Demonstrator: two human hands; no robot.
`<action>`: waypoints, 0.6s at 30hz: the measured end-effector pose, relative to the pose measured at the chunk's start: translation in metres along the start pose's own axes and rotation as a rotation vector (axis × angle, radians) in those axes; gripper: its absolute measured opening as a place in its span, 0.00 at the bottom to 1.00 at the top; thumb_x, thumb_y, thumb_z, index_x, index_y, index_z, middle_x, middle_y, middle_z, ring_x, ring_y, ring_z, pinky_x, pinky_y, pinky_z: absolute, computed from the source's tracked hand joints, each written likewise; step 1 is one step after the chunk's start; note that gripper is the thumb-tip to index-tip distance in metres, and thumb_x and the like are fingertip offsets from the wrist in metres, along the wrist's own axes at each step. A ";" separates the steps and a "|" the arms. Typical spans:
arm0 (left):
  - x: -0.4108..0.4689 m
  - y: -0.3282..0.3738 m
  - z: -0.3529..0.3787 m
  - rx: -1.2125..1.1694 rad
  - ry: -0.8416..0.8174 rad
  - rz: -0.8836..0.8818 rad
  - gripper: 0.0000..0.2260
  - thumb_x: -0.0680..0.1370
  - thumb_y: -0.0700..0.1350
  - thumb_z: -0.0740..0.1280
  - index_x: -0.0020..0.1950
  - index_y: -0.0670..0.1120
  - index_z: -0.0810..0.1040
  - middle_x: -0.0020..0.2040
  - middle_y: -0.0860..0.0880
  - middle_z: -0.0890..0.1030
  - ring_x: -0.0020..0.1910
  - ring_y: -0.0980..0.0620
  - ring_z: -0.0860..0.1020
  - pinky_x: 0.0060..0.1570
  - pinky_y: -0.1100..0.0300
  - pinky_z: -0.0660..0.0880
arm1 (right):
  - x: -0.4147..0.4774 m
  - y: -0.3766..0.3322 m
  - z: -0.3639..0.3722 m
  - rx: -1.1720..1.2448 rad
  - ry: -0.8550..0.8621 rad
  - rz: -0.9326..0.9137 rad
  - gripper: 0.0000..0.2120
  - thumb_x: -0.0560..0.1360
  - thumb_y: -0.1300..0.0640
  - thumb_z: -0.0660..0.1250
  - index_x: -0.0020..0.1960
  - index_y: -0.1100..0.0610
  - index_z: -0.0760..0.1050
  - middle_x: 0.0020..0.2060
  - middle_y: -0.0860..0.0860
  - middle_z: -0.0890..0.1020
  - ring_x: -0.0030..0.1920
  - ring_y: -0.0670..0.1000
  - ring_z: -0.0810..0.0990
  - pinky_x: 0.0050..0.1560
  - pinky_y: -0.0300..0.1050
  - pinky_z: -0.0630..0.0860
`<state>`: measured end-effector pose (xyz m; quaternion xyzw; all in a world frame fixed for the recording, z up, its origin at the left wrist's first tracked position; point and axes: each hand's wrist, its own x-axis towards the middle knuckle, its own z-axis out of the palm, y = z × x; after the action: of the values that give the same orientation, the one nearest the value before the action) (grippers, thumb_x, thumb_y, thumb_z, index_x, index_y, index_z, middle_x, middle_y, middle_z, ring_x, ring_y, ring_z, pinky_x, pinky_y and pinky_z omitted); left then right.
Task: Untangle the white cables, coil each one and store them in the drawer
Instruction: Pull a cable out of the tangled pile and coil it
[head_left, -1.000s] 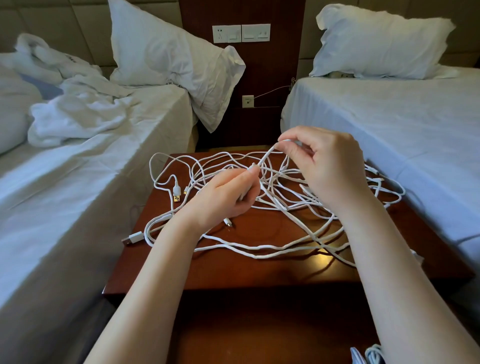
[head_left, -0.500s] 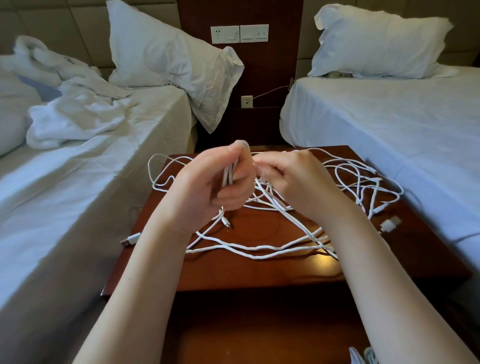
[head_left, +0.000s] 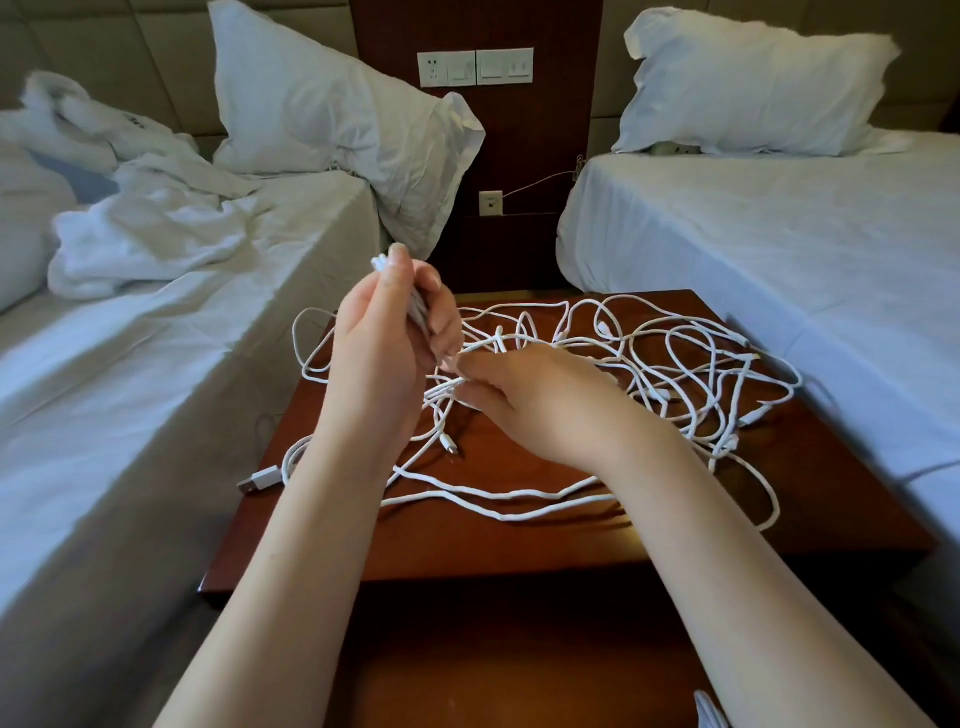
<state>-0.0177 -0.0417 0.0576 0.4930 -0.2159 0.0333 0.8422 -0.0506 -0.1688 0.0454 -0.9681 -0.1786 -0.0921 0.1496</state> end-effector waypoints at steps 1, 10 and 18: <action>0.002 0.000 -0.001 -0.006 0.041 0.017 0.17 0.84 0.44 0.50 0.38 0.43 0.68 0.25 0.51 0.67 0.23 0.55 0.64 0.27 0.64 0.63 | 0.000 0.001 0.002 0.011 -0.001 -0.005 0.15 0.83 0.48 0.56 0.63 0.52 0.75 0.30 0.45 0.71 0.35 0.48 0.70 0.36 0.43 0.69; 0.013 -0.013 -0.026 0.154 0.316 0.141 0.15 0.83 0.44 0.53 0.39 0.44 0.71 0.27 0.51 0.73 0.28 0.52 0.69 0.32 0.59 0.67 | -0.001 -0.006 0.001 0.025 -0.206 0.048 0.16 0.82 0.46 0.55 0.66 0.45 0.74 0.48 0.48 0.79 0.49 0.52 0.76 0.47 0.47 0.71; 0.018 -0.018 -0.049 0.491 0.529 0.306 0.12 0.81 0.45 0.56 0.39 0.47 0.73 0.29 0.54 0.76 0.28 0.54 0.74 0.33 0.58 0.72 | -0.003 -0.018 -0.005 0.056 -0.265 0.026 0.15 0.82 0.45 0.58 0.60 0.47 0.79 0.48 0.47 0.81 0.49 0.49 0.77 0.52 0.49 0.76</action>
<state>0.0193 -0.0120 0.0293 0.6163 -0.0478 0.3352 0.7110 -0.0613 -0.1550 0.0539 -0.9695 -0.1865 0.0434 0.1528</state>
